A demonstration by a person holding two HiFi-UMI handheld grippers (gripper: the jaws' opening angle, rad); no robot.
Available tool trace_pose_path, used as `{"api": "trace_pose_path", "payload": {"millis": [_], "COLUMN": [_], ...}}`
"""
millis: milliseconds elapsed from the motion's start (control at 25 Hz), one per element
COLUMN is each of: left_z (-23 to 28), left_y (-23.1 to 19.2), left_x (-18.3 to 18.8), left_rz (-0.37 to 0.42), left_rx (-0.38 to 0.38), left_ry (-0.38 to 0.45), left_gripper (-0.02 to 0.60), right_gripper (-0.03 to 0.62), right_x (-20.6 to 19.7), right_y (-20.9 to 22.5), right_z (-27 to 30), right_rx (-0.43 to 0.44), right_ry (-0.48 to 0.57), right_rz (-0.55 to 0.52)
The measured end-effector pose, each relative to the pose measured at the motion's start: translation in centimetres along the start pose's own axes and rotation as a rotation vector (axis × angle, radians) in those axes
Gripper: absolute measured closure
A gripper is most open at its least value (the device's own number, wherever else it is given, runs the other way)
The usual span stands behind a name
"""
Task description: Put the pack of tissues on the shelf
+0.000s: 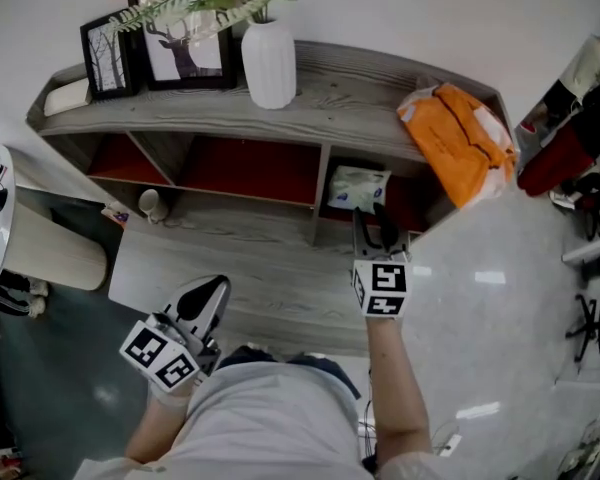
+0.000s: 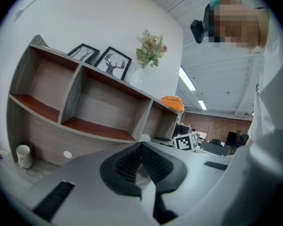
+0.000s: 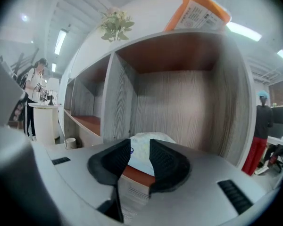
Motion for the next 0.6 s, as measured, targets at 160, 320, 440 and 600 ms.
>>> {"api": "trace_pose_path", "payload": {"millis": [160, 320, 440, 600], "left_z": [1.1, 2.5, 3.6, 5.2], "left_y": [0.4, 1.2, 2.0, 3.3], "left_x": [0.4, 0.7, 0.9, 1.0], "left_rz": [0.02, 0.046, 0.065, 0.088], "left_rx": [-0.06, -0.133, -0.191, -0.268], "left_ry": [-0.012, -0.028, -0.047, -0.071], "left_gripper": [0.565, 0.565, 0.565, 0.565], "right_gripper": [0.527, 0.548, 0.551, 0.554], "right_x": [1.0, 2.0, 2.4, 2.6], "right_y": [-0.8, -1.4, -1.6, -1.9], "right_z": [-2.7, -5.7, -8.0, -11.3], "right_rx": [0.012, 0.018, 0.027, 0.022], "right_ry": [0.041, 0.084, 0.119, 0.151], "right_rz": [0.033, 0.066, 0.104, 0.157]}}
Point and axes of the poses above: the fingertips, and each gripper's own axes: z forward along the fingers, y to its right, x out of its top, the point moved 4 cm from there along -z, backward along the fingers, and after that the axes turned 12 degrees about -y, right-handed, at the moved point
